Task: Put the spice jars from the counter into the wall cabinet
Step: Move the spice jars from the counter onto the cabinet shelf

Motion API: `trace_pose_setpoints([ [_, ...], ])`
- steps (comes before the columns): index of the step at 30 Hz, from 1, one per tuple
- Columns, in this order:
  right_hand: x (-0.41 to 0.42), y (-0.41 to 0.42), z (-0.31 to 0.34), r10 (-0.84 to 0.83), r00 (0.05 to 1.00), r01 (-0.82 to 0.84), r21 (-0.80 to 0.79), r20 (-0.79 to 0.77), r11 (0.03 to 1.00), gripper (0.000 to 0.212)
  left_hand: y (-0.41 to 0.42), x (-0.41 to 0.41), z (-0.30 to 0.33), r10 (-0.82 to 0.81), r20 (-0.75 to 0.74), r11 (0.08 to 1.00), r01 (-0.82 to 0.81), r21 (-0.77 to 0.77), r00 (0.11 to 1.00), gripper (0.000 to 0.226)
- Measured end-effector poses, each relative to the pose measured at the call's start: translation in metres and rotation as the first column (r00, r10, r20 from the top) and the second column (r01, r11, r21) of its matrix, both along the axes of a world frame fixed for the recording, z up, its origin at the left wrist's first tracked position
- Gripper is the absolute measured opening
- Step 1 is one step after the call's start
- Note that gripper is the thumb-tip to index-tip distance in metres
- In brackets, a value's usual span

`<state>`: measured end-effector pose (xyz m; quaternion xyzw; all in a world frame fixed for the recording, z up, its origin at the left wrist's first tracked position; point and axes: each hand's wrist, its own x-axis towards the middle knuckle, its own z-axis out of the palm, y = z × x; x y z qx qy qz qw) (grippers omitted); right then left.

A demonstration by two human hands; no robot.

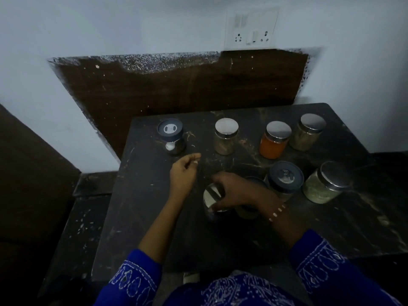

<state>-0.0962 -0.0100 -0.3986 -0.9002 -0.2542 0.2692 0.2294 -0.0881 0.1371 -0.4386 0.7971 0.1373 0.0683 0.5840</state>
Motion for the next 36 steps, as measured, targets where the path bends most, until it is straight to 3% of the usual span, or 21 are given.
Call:
trace_pose_setpoints([
  [4,-0.005,0.005,-0.023,0.112,0.992,-0.099,-0.188,0.061,0.977,0.094,-0.001,-0.011,-0.02,-0.001,-0.143,0.996,-0.012,-0.091,0.99,0.027],
  [7,-0.001,0.008,-0.039,0.101,0.985,-0.073,-0.192,0.138,0.979,0.082,0.0,-0.018,-0.028,0.002,-0.227,0.983,-0.044,-0.178,0.974,0.026],
  [10,0.009,0.007,-0.032,0.0,0.99,0.013,-0.089,0.144,0.996,0.077,0.003,-0.022,-0.027,-0.001,-0.248,0.973,-0.056,-0.224,0.969,0.023],
  [14,0.03,0.001,-0.003,-0.222,0.97,0.198,0.205,0.101,0.959,0.073,0.006,-0.025,-0.008,-0.034,-0.085,0.982,0.017,-0.19,0.996,0.025],
  [19,0.048,0.001,0.035,-0.416,0.907,0.401,0.446,-0.069,0.8,0.047,0.005,-0.024,0.019,-0.144,0.153,0.977,0.165,-0.132,0.978,0.032],
  [22,0.057,0.009,0.053,-0.555,0.827,0.521,0.498,-0.094,0.693,0.038,0.0,-0.023,0.032,-0.247,0.167,0.966,0.256,-0.035,0.955,0.068],
  [26,0.06,0.017,0.071,-0.606,0.793,0.541,0.522,-0.058,0.659,0.044,-0.007,-0.018,0.05,-0.205,0.236,0.977,0.184,0.108,0.95,0.079],
  [28,0.058,0.013,0.079,-0.563,0.813,0.527,0.6,-0.149,0.602,0.042,-0.002,-0.013,0.054,-0.146,0.207,0.988,0.153,-0.02,0.967,0.075],
  [29,0.057,0.01,0.082,-0.522,0.828,0.516,0.641,-0.204,0.568,0.037,0.001,-0.01,0.057,-0.135,0.177,0.966,0.169,-0.197,0.975,0.071],
  [31,0.057,0.002,0.085,-0.429,0.852,0.501,0.706,-0.3,0.5,0.029,0.006,-0.005,0.061,-0.146,0.175,0.79,0.221,-0.571,0.974,0.061],
  [32,0.057,-0.001,0.085,-0.399,0.857,0.498,0.721,-0.326,0.482,0.03,0.008,-0.002,0.064,-0.146,0.195,0.693,0.241,-0.68,0.97,0.051],
  [34,0.053,-0.002,0.081,-0.371,0.867,0.487,0.726,-0.333,0.486,0.036,0.01,0.001,0.071,-0.158,0.249,0.568,0.294,-0.769,0.956,0.033],
  [36,0.047,0.002,0.076,-0.349,0.866,0.493,0.727,-0.358,0.478,0.041,0.009,0.004,0.076,-0.183,0.262,0.518,0.32,-0.793,0.948,0.033],
])
